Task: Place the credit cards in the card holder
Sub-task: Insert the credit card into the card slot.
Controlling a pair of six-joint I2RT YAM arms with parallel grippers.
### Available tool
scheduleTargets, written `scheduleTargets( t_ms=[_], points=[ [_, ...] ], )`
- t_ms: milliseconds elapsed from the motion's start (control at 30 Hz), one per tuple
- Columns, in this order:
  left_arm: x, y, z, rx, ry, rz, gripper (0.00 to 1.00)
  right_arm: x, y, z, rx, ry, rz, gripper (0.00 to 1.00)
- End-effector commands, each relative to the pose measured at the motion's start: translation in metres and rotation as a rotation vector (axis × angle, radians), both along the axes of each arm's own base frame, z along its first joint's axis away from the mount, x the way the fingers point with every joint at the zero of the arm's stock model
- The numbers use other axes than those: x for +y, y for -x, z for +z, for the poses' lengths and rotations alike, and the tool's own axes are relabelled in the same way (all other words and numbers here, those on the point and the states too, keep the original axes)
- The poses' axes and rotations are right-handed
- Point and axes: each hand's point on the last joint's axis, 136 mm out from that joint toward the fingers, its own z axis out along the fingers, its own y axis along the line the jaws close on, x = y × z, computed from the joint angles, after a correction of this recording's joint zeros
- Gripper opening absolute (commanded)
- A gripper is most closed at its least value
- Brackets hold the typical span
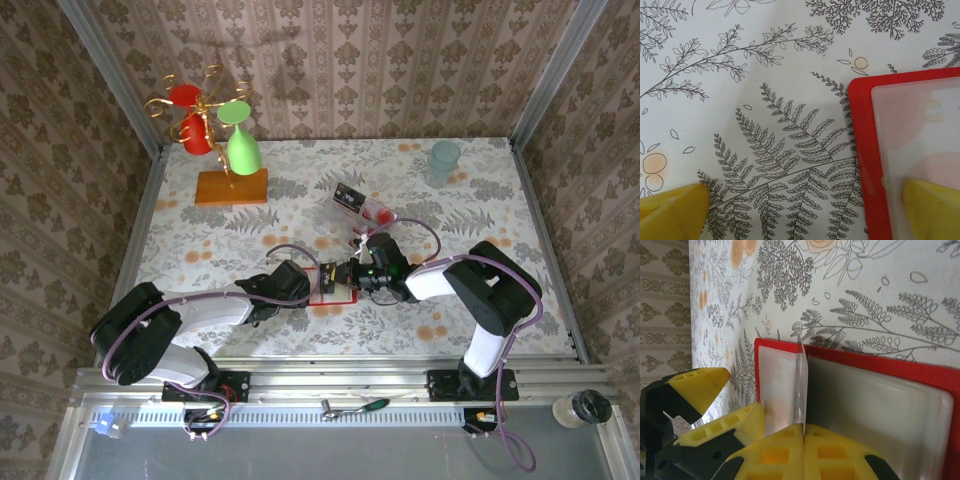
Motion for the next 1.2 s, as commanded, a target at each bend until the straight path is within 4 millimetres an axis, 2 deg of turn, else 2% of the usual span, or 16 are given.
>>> scheduleTargets(
  t_ms=[0, 400, 1167],
  points=[
    [0.008, 0.003, -0.005, 0.002, -0.031, 0.013, 1.00, -0.001, 0.008, -0.010, 0.020, 0.018, 0.002, 0.00],
    [0.007, 0.003, -0.005, 0.000, -0.029, 0.012, 1.00, -0.004, 0.020, -0.019, 0.042, 0.040, 0.011, 0.00],
    [0.007, 0.002, -0.005, -0.005, -0.029, 0.011, 1.00, -0.010, 0.031, -0.025, 0.070, 0.067, 0.022, 0.00]
  ],
)
